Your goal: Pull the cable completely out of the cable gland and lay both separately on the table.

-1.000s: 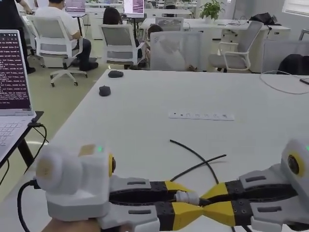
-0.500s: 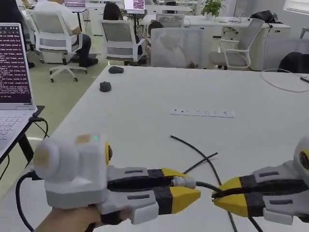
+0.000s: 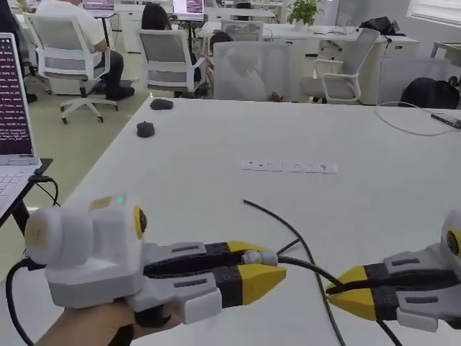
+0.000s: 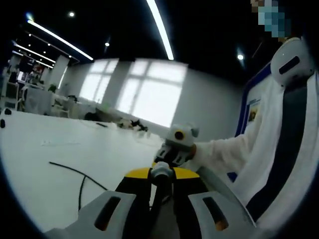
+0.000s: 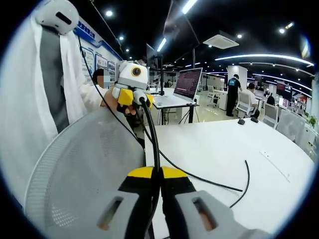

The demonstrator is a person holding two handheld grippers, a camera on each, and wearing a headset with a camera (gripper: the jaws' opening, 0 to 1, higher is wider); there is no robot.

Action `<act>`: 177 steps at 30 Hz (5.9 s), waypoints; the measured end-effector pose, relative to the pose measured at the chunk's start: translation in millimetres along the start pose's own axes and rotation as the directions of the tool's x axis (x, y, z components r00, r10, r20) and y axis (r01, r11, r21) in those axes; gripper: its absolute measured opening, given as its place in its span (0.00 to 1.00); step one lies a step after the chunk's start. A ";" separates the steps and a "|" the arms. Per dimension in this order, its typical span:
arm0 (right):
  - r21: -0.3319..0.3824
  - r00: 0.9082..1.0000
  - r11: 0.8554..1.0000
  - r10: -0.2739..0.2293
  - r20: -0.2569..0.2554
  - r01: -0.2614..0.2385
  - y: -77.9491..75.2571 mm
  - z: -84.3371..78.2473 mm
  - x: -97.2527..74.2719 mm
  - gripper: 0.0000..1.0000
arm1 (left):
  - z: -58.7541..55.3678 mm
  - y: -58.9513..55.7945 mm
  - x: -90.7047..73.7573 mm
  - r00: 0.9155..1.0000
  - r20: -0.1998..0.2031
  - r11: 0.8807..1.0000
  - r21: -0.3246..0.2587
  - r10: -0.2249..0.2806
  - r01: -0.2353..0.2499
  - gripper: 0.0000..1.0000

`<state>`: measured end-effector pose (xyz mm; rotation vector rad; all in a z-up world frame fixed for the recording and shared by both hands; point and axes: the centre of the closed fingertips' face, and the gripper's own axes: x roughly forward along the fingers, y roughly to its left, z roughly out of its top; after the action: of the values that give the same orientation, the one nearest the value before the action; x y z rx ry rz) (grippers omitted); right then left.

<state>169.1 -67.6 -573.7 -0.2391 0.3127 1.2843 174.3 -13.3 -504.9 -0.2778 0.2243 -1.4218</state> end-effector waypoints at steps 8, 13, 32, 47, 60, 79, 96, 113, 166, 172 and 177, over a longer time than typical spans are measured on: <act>-0.005 1.000 1.000 -0.008 -0.026 0.007 -3.6 -0.5 1.6 0.04 | -2.4 5.0 -0.7 1.000 -0.014 1.000 0.017 0.026 -0.026 0.16; -0.001 1.000 1.000 0.009 -0.020 -0.009 -0.7 10.0 3.0 0.05 | -3.5 8.7 -1.5 0.999 -0.019 0.999 0.018 0.040 -0.039 0.16; -0.010 0.982 0.993 0.115 0.152 -0.115 14.7 62.5 36.3 0.05 | -16.6 8.0 4.2 0.997 -0.066 1.000 0.000 0.026 -0.026 0.16; 0.006 0.976 0.989 0.144 0.165 -0.146 13.5 59.6 43.1 0.03 | -14.9 15.0 1.1 0.998 -0.042 0.999 0.009 0.051 -0.051 0.17; 0.132 0.967 0.989 0.037 0.250 -0.072 10.1 54.9 47.9 0.03 | -14.3 23.7 -1.6 0.997 -0.028 0.997 -0.008 0.074 -0.075 0.17; 0.019 0.992 0.998 0.057 0.117 -0.060 -5.1 30.8 40.5 0.03 | -18.3 34.5 -0.4 0.992 -0.065 0.993 -0.030 0.111 -0.113 0.16; 0.035 0.998 0.998 -0.048 0.027 0.047 -22.5 -9.0 1.3 0.03 | -4.0 34.6 -5.1 0.994 0.023 0.991 -0.081 0.110 -0.108 0.16; -0.005 0.998 0.998 0.057 0.040 -0.057 -6.5 27.7 16.2 0.17 | -19.4 25.4 6.1 0.994 -0.074 0.997 0.006 0.074 -0.074 0.16; -0.021 0.996 0.997 -0.077 -0.034 0.077 -11.3 11.7 6.5 0.01 | 2.4 23.1 -3.3 0.998 0.026 0.996 0.073 0.056 -0.058 0.16; -0.008 0.998 0.998 -0.066 -0.024 0.066 -7.6 8.5 7.7 0.01 | 1.7 24.0 -2.9 0.997 0.025 0.995 0.078 0.067 -0.069 0.16; -0.016 0.998 0.998 -0.065 -0.019 0.065 -14.6 9.3 8.7 0.01 | 3.1 25.5 -2.6 0.997 0.032 0.994 0.081 0.077 -0.079 0.16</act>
<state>186.2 -60.5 -568.1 -0.2724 0.3095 1.2212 198.9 -7.3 -510.1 -0.2195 0.1515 -1.3456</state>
